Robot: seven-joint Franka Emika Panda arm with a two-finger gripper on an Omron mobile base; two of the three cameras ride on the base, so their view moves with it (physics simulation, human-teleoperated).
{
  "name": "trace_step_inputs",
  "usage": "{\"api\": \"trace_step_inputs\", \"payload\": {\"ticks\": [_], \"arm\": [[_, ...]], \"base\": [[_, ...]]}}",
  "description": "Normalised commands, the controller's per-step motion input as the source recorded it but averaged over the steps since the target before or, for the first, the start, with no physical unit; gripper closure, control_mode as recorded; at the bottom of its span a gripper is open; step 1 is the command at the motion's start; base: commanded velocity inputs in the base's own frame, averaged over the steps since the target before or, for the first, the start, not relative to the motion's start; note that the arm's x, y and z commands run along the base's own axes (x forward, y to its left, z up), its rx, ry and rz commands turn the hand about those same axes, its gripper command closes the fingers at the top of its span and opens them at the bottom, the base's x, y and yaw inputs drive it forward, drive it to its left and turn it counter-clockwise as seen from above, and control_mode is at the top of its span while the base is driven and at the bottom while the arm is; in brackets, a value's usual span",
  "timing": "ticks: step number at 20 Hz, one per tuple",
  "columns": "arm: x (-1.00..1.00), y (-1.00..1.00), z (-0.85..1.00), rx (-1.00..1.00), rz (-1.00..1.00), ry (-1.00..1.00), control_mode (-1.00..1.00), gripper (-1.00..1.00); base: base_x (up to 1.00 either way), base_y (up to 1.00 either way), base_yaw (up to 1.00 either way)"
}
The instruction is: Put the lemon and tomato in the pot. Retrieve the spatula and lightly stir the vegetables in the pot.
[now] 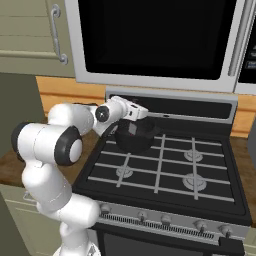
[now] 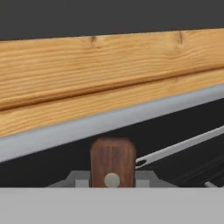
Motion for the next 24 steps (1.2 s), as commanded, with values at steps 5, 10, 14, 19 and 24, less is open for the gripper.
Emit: {"api": "trace_step_inputs", "payload": {"ticks": [5,10,14,19,24], "arm": [[-0.2,0.0,0.0,-0.12,-0.02,0.03,-1.0,1.0],[0.01,0.01,0.0,-0.02,0.0,0.08,-1.0,1.0],[0.0,0.05,-0.28,0.0,0.0,0.13,-1.0,1.0],[0.0,0.19,-0.55,0.0,0.0,0.04,-1.0,1.0],[0.0,0.34,-0.48,0.02,0.0,0.0,-1.0,1.0]], "base": [[0.0,0.0,0.0],[0.0,0.0,0.0],[0.0,0.0,0.0],[0.0,0.0,0.0],[0.0,0.0,0.0]]}}
